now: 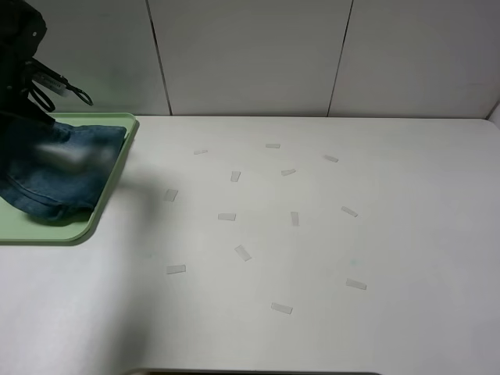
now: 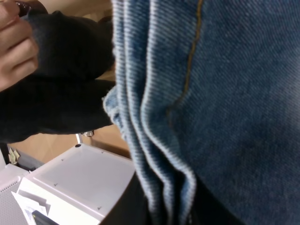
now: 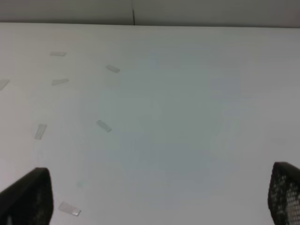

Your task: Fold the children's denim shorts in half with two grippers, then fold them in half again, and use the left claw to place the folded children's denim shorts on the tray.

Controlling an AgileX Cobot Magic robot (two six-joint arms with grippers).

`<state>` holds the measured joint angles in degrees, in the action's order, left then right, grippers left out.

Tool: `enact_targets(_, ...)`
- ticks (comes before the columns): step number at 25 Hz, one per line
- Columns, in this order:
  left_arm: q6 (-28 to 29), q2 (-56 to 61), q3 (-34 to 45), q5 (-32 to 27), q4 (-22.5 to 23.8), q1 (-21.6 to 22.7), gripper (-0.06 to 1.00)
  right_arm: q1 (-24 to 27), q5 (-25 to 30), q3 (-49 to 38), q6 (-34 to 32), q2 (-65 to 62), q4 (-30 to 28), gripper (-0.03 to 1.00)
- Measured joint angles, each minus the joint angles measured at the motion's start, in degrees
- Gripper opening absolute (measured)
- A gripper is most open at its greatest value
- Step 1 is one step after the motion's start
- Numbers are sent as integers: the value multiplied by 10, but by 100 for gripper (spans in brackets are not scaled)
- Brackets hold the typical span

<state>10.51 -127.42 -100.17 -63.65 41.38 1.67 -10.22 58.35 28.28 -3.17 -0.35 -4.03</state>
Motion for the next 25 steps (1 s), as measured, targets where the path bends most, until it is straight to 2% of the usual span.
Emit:
enact_targets(4, 0, 0, 0, 16, 1, 1, 10, 0, 0, 0, 0, 0, 0, 69)
enact_targets(7, 0, 0, 0, 19, 3, 1, 23, 0, 0, 0, 0, 0, 0, 69)
enact_targets(12, 6, 0, 0, 19, 9, 1, 71, 0, 0, 0, 0, 0, 0, 69)
enact_targets(14, 15, 0, 0, 19, 9, 1, 86, 0, 0, 0, 0, 0, 0, 69)
enact_targets(17, 21, 0, 0, 19, 9, 2, 93, 0, 0, 0, 0, 0, 0, 69)
enact_targets(21, 23, 4, 0, 20, 8, 2, 95, 0, 0, 0, 0, 0, 0, 69)
enact_targets(25, 25, 62, 1, 47, -33, 1, 95, 0, 0, 0, 0, 0, 0, 69)
